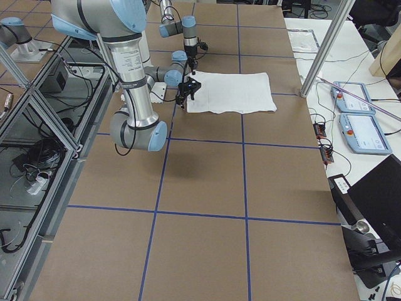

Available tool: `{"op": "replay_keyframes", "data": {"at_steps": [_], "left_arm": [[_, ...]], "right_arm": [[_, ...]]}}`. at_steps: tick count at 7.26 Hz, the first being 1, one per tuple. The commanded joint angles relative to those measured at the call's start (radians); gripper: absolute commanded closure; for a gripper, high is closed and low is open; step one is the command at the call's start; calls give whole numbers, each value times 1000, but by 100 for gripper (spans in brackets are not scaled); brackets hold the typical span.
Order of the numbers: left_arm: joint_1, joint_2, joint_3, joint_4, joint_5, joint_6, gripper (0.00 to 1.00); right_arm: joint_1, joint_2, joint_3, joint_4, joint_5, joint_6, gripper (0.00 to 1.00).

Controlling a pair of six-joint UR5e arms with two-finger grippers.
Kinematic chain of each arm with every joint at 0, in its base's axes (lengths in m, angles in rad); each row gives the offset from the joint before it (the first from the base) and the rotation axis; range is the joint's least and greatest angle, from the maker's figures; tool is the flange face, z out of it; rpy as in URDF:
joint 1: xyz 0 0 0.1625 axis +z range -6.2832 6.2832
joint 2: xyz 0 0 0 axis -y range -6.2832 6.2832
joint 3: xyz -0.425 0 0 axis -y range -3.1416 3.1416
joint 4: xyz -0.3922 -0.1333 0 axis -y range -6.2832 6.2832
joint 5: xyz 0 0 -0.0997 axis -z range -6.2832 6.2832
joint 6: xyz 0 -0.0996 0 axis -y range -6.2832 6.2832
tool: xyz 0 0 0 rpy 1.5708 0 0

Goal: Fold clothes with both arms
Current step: 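Grasp the nearest shirt corners with the left and right grippers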

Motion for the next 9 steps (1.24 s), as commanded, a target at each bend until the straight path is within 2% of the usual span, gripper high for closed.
{"op": "replay_keyframes", "data": {"at_steps": [1,6,7,8,9], "left_arm": [[1,-1,0,0,-1,0,100],[1,-1,0,0,0,0,100],[0,1,1,0,0,0,100],[0,1,2,2,0,0,100],[0,1,3,0,0,2,100]], "right_arm": [[8,-8,-2,1,0,-1,0],[-1,-22,0,3,1,7,0],[-1,-18,0,3,1,8,13],[-1,-16,2,1,1,10,53],[0,-15,3,0,3,4,77]]}}
